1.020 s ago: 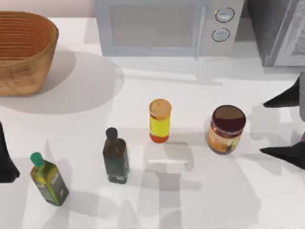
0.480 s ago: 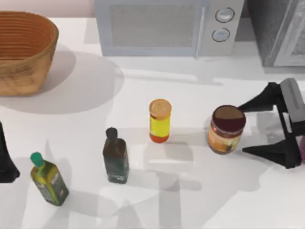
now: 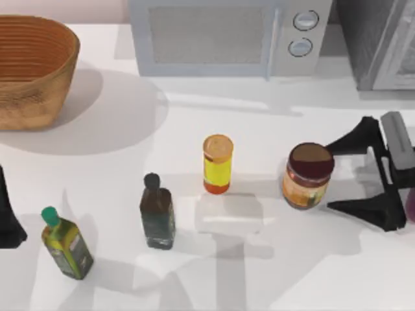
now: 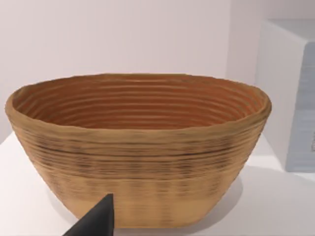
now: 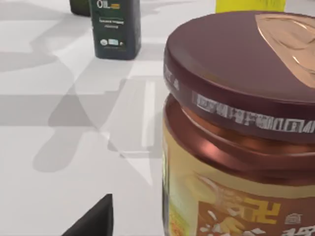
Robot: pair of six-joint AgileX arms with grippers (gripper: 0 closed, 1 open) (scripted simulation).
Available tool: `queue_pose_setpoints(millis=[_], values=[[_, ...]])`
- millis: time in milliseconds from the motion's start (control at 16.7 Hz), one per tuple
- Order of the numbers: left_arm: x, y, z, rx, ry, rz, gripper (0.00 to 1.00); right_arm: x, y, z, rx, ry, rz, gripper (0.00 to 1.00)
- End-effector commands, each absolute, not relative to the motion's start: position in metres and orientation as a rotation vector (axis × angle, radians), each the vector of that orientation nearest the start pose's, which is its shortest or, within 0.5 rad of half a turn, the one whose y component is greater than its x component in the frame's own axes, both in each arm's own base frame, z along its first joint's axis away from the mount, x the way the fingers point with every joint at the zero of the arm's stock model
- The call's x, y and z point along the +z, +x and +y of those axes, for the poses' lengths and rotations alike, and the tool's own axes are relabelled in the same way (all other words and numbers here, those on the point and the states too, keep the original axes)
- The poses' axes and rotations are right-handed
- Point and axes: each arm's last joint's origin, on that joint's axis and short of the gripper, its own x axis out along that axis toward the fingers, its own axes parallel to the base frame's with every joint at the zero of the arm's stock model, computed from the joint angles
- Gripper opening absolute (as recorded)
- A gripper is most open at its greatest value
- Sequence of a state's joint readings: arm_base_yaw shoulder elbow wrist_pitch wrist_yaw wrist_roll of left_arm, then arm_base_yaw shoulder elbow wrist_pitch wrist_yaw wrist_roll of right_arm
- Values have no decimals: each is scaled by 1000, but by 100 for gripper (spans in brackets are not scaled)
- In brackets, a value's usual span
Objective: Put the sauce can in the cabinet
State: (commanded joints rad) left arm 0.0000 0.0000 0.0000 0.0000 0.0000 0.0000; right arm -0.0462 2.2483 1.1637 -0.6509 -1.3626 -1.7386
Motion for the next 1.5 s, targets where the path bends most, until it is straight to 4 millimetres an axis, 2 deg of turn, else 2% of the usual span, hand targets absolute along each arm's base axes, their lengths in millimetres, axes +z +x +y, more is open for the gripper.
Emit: queue_pose_setpoints(millis=[300, 660, 1140, 1500], values=[[160, 106, -1, 0, 0, 0, 100, 47, 350, 20, 1555, -157, 157, 100], [160, 106, -1, 0, 0, 0, 100, 50, 356, 39, 1555, -156, 157, 100], [160, 106, -1, 0, 0, 0, 100, 38, 353, 66, 1556, -157, 157, 100], [160, 106, -1, 0, 0, 0, 100, 31, 348, 73, 1555, -156, 157, 100]])
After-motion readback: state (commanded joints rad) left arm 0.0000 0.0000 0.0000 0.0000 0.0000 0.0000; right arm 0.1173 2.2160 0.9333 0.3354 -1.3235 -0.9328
